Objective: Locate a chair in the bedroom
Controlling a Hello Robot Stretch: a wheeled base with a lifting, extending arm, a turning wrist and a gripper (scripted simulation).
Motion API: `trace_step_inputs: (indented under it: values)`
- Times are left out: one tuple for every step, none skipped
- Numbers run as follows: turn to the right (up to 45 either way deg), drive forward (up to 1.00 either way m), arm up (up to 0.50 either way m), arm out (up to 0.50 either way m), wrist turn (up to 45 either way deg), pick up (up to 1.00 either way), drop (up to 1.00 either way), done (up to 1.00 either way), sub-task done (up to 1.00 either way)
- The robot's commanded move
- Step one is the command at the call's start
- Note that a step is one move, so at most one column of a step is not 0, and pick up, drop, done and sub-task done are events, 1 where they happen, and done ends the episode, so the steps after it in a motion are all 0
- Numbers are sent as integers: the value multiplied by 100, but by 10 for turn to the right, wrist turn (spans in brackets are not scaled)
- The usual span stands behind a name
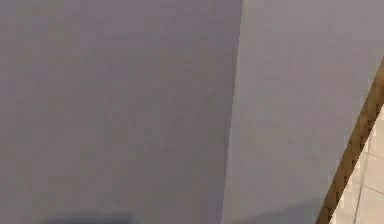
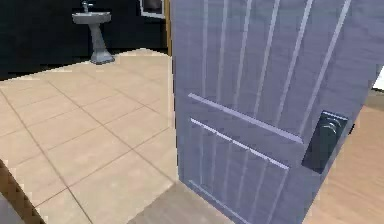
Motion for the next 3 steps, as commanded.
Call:
trace_step_inputs:
  values:
    - [450, 0, 0, 0, 0, 0, 0, 0, 0]
    - [240, 0, 0, 0, 0, 0, 0, 0, 0]
    - [0, 100, 0, 0, 0, 0, 0, 0, 0]
